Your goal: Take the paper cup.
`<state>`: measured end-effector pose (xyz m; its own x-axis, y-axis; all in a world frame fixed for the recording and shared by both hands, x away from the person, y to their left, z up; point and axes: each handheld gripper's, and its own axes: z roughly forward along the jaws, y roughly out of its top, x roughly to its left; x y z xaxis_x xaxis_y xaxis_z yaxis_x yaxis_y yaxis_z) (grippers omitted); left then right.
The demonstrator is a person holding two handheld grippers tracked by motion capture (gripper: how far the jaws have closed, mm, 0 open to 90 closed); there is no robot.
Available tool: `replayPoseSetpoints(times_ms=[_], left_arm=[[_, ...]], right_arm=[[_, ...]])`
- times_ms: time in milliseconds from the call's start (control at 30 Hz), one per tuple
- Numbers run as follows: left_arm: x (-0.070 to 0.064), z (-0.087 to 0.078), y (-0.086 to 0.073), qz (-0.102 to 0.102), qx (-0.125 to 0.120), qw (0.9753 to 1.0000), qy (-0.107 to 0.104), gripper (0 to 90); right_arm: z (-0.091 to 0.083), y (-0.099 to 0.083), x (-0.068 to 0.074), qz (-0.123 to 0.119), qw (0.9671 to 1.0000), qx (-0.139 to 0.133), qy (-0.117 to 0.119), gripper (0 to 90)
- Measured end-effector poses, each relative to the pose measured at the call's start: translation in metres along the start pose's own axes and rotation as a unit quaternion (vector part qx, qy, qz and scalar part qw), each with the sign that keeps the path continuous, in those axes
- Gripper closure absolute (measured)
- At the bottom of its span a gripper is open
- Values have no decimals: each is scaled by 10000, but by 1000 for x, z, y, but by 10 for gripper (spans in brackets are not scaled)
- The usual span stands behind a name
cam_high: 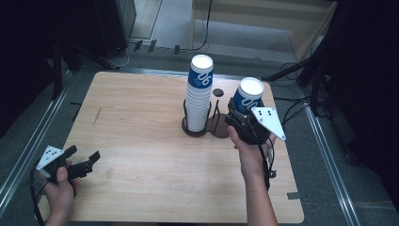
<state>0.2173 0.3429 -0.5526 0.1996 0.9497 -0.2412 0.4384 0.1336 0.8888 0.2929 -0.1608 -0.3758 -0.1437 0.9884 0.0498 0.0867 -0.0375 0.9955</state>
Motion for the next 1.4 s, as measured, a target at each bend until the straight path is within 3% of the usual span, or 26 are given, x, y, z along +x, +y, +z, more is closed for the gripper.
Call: replayPoseSetpoints(times_ms=[267, 567, 733, 1000, 1133, 1400], left_arm=[[0, 0, 0, -5, -8, 10000, 13, 18], [1, 0, 0, -42, -4, 10000, -62, 18], [0, 0, 0, -20, -16, 10000, -37, 18], [-2, 1, 0, 25, -3, 10000, -14, 18], [-4, 1, 0, 73, 139, 9999, 40, 18], [-12, -2, 7, 105, 144, 9998, -77, 18]], right_arm=[[-12, -20, -3, -23, 10000, 83, 19, 202], [-26, -46, 1, -275, 9993, 225, 89, 202], [-31, -58, -1, -230, 9993, 281, 110, 202], [-37, -76, -3, -254, 9988, 393, 122, 202], [-39, -88, -1, -244, 9985, 462, 182, 202], [-37, -96, 4, -288, 9978, 539, 265, 202]])
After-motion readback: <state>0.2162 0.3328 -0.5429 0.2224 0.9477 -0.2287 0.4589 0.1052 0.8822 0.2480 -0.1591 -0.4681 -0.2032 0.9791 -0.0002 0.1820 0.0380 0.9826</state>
